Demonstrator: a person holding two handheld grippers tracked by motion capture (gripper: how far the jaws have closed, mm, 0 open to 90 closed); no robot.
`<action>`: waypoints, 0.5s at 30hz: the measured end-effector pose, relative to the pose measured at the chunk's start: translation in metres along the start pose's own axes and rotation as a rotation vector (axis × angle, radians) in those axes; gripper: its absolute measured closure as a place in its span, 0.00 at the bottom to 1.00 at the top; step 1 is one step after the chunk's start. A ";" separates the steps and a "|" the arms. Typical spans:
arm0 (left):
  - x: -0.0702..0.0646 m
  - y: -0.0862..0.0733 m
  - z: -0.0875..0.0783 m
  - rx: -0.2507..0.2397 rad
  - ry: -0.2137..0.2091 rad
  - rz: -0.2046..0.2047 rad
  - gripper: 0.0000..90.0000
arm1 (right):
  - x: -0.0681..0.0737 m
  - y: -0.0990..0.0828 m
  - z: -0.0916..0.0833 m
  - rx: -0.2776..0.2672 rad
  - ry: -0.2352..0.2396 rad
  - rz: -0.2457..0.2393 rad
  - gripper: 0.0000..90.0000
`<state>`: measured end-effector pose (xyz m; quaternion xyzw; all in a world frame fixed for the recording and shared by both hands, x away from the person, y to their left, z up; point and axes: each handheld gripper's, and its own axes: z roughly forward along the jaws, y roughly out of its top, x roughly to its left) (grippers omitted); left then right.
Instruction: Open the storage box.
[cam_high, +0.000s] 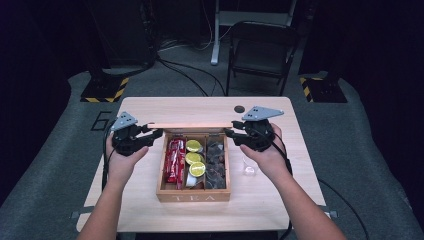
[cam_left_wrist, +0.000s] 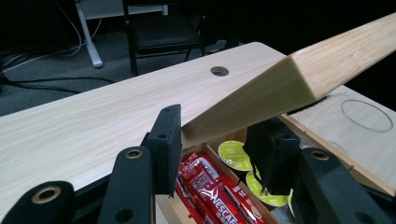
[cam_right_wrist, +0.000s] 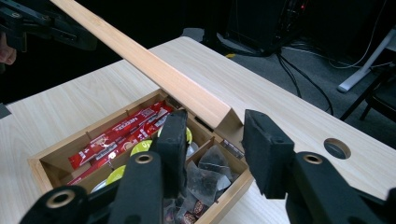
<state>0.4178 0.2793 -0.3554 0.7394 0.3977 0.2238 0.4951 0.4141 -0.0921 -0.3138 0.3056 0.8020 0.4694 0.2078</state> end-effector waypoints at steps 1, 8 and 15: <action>0.000 0.000 0.000 -0.004 -0.001 0.001 0.63 | 0.001 0.000 0.000 0.003 -0.004 0.004 0.65; 0.000 0.000 0.000 -0.004 0.000 0.004 0.63 | 0.012 -0.020 -0.003 -0.023 -0.019 0.010 0.62; -0.002 -0.001 0.000 -0.002 0.007 0.002 0.63 | 0.023 -0.043 -0.004 -0.019 0.001 0.015 0.63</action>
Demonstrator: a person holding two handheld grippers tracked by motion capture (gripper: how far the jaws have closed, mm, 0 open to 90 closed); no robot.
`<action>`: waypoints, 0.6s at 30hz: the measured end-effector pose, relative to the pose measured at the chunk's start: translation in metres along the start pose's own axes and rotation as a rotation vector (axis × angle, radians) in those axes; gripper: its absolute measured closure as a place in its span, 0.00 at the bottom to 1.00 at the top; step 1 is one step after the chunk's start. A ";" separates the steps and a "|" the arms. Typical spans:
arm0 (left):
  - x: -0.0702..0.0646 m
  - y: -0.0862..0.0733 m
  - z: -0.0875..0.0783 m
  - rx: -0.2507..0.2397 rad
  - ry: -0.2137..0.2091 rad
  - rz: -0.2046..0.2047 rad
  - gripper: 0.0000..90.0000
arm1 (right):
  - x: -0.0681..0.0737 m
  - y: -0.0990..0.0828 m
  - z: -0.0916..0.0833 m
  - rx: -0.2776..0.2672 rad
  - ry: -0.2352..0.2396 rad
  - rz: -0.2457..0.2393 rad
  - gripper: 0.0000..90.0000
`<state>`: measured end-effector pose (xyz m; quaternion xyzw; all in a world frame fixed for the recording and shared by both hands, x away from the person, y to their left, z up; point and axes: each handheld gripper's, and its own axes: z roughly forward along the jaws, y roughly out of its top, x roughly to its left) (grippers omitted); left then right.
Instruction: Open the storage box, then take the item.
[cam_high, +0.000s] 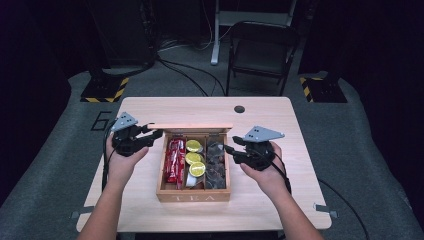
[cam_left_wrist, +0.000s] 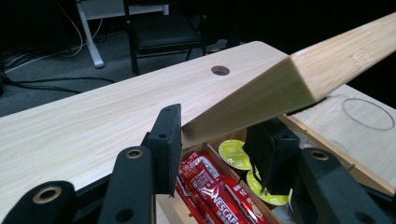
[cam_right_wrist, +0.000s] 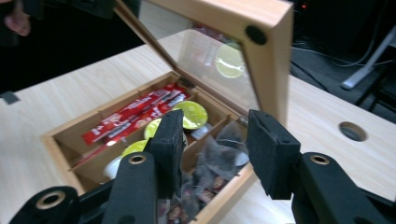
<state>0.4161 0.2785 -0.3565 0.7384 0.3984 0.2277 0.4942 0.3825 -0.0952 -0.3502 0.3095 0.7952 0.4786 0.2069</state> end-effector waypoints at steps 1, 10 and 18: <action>0.000 0.000 0.000 -0.003 0.003 -0.001 0.63 | 0.001 -0.002 0.000 -0.006 0.004 -0.003 0.63; -0.002 -0.002 -0.001 0.001 0.005 0.001 0.63 | 0.009 -0.017 0.004 -0.014 0.003 0.011 0.63; -0.003 -0.003 -0.002 0.008 0.002 0.004 0.62 | 0.011 -0.030 0.013 0.008 0.021 -0.012 0.63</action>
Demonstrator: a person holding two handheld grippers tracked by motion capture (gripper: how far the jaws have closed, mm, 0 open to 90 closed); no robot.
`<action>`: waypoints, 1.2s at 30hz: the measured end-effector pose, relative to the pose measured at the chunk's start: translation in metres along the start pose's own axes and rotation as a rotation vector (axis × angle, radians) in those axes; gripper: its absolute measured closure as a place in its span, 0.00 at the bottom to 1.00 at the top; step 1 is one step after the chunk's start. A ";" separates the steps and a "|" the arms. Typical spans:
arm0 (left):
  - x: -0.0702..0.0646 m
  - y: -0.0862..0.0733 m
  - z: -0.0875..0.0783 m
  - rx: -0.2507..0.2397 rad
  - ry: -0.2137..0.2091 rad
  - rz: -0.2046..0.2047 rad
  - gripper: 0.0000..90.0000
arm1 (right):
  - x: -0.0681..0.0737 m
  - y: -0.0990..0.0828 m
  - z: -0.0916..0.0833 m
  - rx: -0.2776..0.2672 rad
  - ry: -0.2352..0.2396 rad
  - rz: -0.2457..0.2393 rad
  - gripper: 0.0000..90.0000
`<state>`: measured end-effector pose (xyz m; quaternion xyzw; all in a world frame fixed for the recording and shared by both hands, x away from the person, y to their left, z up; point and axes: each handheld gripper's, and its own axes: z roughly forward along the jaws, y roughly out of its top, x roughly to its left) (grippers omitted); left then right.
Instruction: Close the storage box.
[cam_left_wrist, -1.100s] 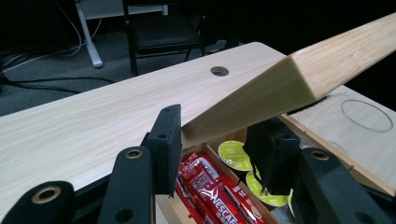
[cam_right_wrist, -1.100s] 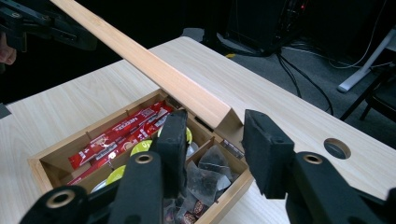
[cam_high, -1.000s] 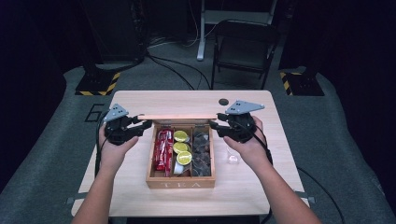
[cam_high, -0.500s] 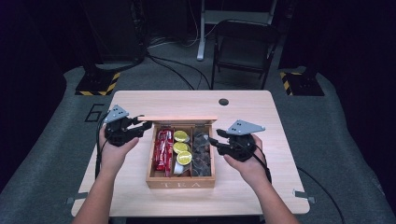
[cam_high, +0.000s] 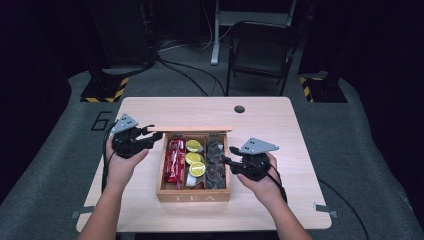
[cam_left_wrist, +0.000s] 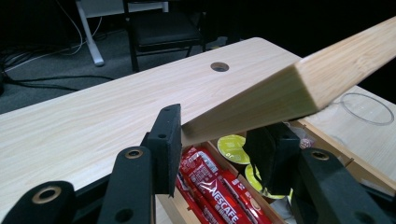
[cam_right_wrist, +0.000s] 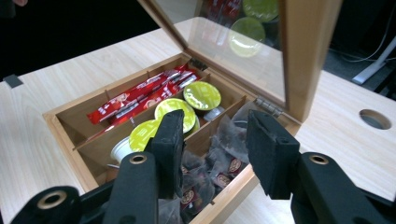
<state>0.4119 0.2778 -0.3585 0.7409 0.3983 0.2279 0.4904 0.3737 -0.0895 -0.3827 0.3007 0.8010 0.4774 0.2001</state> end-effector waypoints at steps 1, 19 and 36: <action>0.000 0.000 0.000 -0.003 0.002 0.000 0.63 | 0.001 -0.001 0.001 0.009 -0.003 0.012 0.63; -0.001 -0.003 -0.001 -0.001 -0.001 -0.008 0.62 | 0.000 -0.016 0.019 0.037 0.019 0.020 0.62; -0.002 -0.004 -0.001 0.000 -0.003 -0.008 0.62 | 0.014 -0.038 0.050 0.113 0.052 -0.031 0.58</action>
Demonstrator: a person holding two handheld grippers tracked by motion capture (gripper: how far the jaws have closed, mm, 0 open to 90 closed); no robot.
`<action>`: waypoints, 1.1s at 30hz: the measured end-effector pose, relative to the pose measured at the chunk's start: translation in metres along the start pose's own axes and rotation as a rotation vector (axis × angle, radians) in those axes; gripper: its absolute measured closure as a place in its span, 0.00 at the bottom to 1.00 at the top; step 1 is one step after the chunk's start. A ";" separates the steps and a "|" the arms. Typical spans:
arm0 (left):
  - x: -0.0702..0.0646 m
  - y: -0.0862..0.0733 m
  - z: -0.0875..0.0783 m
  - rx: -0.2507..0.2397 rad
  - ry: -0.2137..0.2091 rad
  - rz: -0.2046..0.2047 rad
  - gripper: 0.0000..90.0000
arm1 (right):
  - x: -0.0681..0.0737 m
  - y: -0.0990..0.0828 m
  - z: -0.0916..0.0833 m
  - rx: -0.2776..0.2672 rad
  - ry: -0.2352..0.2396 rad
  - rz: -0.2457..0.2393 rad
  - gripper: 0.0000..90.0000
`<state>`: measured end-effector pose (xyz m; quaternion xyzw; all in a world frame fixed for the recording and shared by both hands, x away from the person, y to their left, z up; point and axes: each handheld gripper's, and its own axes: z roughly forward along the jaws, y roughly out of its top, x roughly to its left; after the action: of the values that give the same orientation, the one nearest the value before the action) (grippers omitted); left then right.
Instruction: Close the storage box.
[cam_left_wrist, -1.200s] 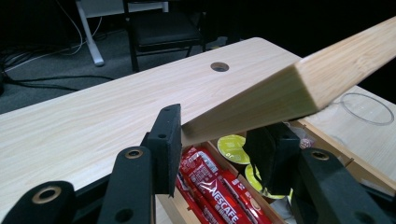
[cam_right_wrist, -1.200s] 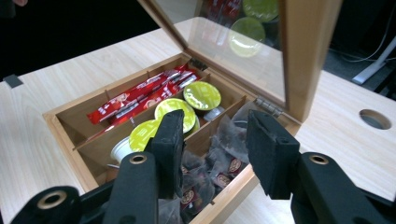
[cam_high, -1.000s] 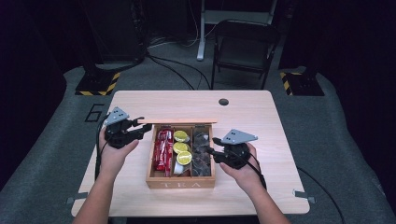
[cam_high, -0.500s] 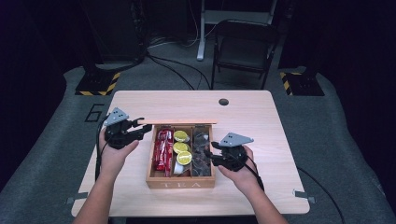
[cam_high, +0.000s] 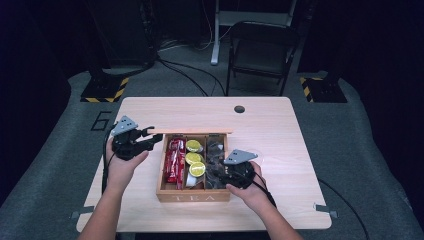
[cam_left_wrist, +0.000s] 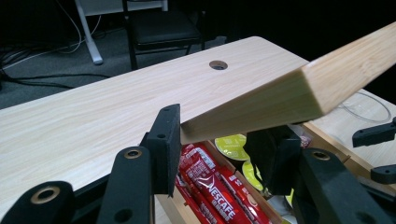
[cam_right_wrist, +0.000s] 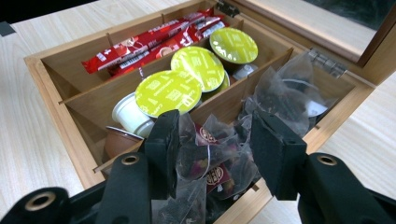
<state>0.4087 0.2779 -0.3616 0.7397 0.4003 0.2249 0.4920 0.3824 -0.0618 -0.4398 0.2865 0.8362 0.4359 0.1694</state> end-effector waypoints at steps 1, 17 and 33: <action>0.000 0.000 0.000 0.000 0.000 -0.001 0.62 | 0.000 -0.001 0.001 0.002 -0.002 0.003 0.58; 0.000 0.000 0.000 0.000 0.001 0.000 0.62 | 0.003 -0.005 0.021 0.039 0.046 0.020 0.54; 0.000 0.000 0.000 0.001 0.001 0.000 0.62 | 0.002 -0.009 0.033 0.086 0.046 0.024 0.47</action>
<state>0.4085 0.2778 -0.3616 0.7399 0.4008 0.2248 0.4914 0.3958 -0.0441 -0.4662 0.2935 0.8543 0.4080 0.1323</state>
